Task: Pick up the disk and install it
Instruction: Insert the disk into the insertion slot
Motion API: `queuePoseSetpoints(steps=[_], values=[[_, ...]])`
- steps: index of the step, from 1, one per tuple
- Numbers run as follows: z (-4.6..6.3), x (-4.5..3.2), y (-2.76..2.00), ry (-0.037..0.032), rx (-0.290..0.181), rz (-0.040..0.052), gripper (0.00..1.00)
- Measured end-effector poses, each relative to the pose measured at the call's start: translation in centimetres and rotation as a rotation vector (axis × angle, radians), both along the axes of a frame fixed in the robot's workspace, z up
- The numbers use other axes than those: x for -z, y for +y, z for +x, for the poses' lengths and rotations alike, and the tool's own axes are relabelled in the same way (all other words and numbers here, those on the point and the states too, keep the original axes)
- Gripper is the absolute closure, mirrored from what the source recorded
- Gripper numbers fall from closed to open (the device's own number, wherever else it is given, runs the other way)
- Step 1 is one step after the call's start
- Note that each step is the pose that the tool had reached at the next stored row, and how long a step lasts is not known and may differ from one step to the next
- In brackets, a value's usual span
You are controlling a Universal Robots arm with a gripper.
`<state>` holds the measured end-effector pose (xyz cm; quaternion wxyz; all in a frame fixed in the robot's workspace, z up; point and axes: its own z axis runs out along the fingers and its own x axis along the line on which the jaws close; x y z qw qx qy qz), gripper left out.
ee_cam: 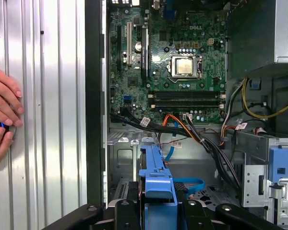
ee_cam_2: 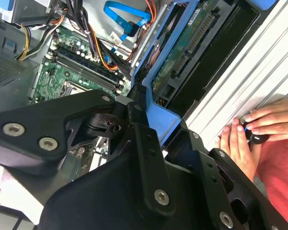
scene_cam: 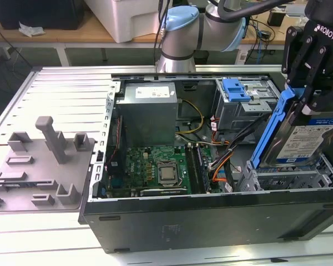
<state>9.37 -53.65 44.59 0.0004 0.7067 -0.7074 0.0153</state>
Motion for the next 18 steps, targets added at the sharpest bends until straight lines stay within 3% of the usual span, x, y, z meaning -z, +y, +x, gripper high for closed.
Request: queuePoseSetpoints(steps=[18], values=[[0.0,0.44,-0.01,0.0,0.0,-0.0002,0.63]])
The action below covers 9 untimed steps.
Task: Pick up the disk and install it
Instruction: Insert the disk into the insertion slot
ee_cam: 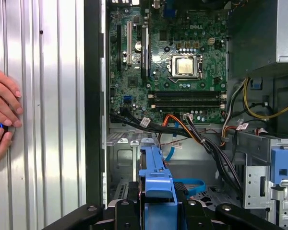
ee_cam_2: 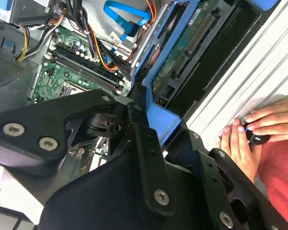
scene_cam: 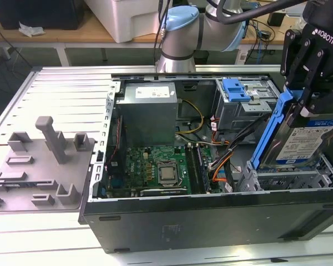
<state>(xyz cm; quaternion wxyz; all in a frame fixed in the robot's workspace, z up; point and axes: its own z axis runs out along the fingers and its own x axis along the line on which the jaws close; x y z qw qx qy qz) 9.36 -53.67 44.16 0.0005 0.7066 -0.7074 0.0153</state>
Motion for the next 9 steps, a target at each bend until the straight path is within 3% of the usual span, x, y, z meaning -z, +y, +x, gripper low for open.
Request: queuePoseSetpoints(steps=[9], values=[[0.0,0.06,-0.11,0.0,0.004,0.0004,0.63]])
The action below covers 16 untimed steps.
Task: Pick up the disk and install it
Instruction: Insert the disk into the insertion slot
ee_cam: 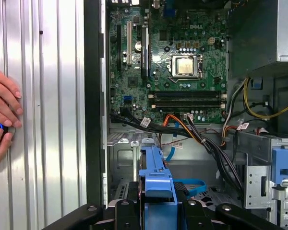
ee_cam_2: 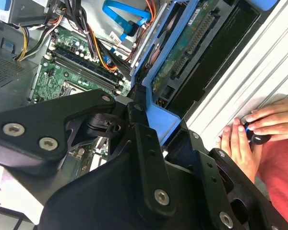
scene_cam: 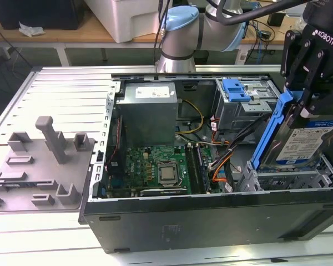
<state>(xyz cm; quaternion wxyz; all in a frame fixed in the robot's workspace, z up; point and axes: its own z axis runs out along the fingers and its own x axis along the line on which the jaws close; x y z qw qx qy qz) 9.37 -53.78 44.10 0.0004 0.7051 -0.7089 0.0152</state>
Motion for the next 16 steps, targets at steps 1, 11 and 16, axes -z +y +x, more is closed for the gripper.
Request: queuePoseSetpoints(steps=[1,11,16], values=[[0.0,0.0,0.0,0.0,0.0,0.0,0.63],[0.05,-0.78,-0.38,0.0,0.001,0.0216,0.63],[0.1,-0.78,-0.61,0.0,0.001,0.0216,0.63]])
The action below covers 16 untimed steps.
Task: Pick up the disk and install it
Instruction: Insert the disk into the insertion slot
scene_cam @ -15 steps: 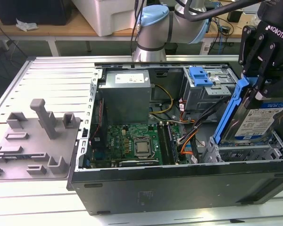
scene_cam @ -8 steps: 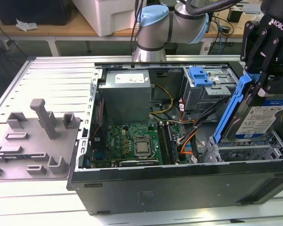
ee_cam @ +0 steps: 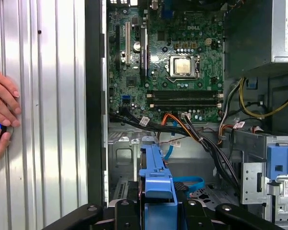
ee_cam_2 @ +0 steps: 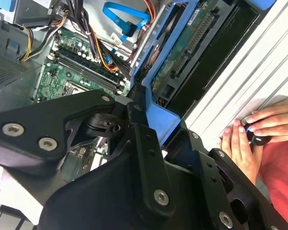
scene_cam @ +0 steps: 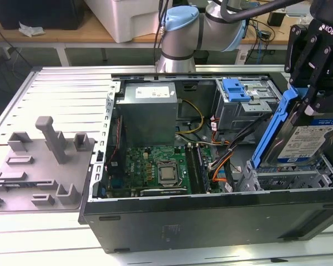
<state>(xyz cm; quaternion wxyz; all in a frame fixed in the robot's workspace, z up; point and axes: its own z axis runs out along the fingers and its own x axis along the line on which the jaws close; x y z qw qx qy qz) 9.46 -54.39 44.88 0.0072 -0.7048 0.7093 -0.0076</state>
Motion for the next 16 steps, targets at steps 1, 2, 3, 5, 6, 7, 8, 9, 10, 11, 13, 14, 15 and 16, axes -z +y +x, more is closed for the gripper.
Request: queuePoseSetpoints(steps=[1,2,3,5,6,7,8,9,10,11,13,14,15,16], values=[[0.0,0.0,-0.02,0.0,0.0,0.0001,0.63],[0.0,0.01,-0.03,0.0,0.0,0.0002,0.63],[0.0,0.0,-0.05,0.0,0.0,0.0001,0.63],[0.0,0.04,-0.05,0.0,0.001,0.0001,0.63],[-0.01,0.03,-0.05,0.0,0.001,0.0,0.63],[-0.01,0.04,-0.05,0.0,0.001,0.0,0.63],[-0.02,0.05,-0.05,0.0,0.002,0.0001,0.63],[-0.02,0.05,-0.05,0.0,0.002,0.0001,0.63],[-0.02,0.05,-0.05,0.0,0.002,0.0,0.63],[-0.02,0.05,-0.05,0.0,0.003,0.0001,0.63],[-0.02,0.05,-0.05,0.0,0.006,0.0001,0.63],[-0.02,0.05,-0.05,0.0,0.008,0.0001,0.63],[-0.02,0.05,-0.05,0.0,0.01,0.0001,0.63],[-0.02,0.05,-0.05,0.0,0.013,0.0001,0.63]])
